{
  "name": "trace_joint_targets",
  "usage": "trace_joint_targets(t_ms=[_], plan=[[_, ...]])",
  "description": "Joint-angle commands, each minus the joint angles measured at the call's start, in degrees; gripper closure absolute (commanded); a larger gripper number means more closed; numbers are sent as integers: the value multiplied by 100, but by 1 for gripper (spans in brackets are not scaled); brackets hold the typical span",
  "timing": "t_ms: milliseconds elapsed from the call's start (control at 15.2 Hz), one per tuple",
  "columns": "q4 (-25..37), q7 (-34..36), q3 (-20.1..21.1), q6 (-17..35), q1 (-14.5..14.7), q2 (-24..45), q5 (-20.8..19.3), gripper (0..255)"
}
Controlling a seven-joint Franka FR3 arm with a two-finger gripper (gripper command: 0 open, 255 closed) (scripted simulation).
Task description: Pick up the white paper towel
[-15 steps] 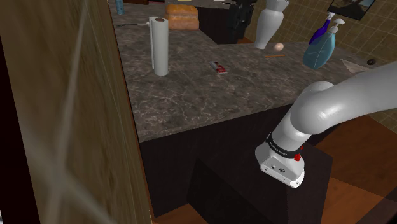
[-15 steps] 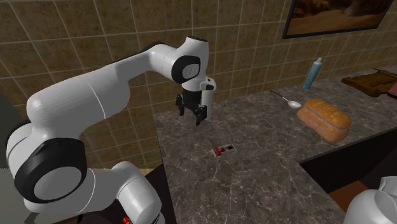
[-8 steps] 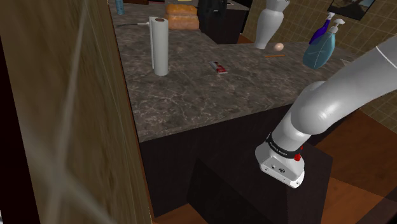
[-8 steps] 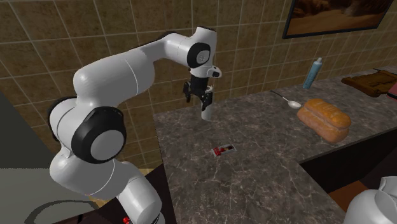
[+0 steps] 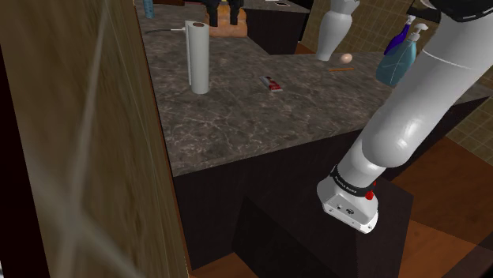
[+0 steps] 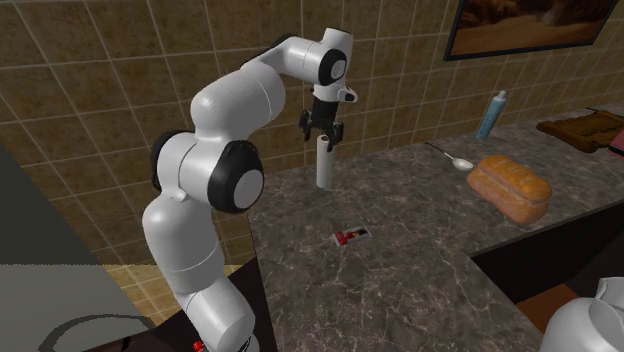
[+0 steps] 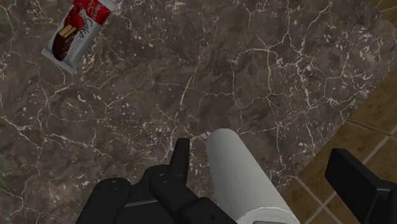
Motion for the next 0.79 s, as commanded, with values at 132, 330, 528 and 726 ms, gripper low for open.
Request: trace_joint_targets(t_ms=[132, 330, 528, 726], plan=[[1587, 280, 143, -466, 195, 1199, -171, 0], [1360, 257, 133, -290, 194, 1150, -161, 0], [998, 219, 127, -21, 178, 1057, -147, 0], [710, 190, 122, 203, 168, 993, -136, 0]])
